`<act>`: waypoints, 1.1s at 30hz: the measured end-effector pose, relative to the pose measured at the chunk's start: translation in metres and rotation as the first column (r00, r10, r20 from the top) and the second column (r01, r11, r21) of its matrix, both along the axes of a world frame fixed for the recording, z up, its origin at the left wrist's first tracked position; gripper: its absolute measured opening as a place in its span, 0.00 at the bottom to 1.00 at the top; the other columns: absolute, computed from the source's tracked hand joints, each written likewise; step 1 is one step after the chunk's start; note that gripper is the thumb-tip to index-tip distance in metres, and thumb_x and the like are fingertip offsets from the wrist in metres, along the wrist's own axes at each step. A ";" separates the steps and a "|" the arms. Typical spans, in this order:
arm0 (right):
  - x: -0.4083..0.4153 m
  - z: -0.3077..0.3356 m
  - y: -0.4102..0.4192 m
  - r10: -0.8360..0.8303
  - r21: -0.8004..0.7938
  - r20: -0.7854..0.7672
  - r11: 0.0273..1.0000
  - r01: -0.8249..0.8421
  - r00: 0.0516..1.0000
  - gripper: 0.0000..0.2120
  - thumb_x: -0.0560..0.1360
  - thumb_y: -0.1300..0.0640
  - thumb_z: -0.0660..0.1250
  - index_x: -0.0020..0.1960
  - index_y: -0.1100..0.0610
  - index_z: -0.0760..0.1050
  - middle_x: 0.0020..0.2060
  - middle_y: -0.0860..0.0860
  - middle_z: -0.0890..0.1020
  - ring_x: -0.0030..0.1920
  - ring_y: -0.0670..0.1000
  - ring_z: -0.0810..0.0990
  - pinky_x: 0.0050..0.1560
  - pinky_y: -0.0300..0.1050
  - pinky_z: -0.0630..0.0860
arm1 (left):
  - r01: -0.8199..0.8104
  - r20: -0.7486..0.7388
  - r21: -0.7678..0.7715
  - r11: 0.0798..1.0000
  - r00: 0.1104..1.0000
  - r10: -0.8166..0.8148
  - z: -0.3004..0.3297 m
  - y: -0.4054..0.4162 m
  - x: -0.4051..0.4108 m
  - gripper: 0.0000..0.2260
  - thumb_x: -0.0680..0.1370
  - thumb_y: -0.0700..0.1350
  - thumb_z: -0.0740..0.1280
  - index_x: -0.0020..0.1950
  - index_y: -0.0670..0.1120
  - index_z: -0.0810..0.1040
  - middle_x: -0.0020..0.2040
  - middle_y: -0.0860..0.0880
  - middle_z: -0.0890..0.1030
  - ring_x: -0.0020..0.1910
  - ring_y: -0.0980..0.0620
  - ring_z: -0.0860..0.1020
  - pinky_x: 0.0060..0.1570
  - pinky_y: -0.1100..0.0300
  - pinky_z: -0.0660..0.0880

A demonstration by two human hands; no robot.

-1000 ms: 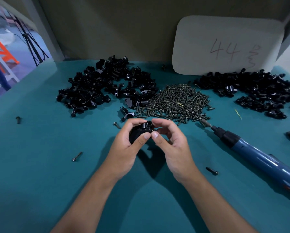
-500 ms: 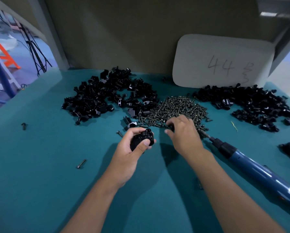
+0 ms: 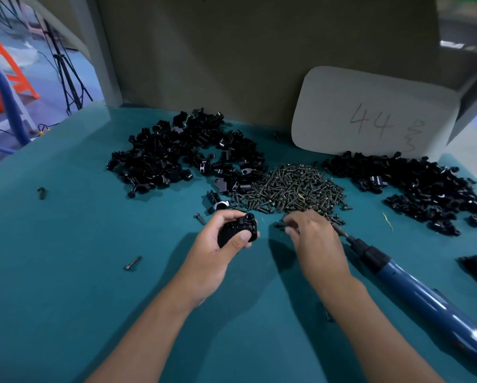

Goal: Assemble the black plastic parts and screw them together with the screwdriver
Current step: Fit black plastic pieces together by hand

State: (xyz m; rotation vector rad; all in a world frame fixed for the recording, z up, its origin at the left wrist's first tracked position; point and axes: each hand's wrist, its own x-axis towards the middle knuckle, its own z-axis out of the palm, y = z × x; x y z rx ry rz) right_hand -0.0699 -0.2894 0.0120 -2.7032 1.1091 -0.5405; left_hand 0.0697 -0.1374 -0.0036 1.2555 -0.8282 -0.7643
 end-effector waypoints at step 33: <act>0.002 0.037 0.038 0.373 0.050 0.455 0.896 -0.441 0.809 0.04 0.74 0.60 0.77 0.48 0.57 0.84 0.41 0.46 0.83 0.44 0.43 0.80 0.43 0.31 0.74 | -0.013 0.107 -0.021 1.000 0.994 0.016 -0.001 -0.002 0.001 0.12 0.75 0.58 0.70 0.57 0.60 0.78 0.52 0.52 0.82 0.53 0.49 0.81 0.59 0.55 0.78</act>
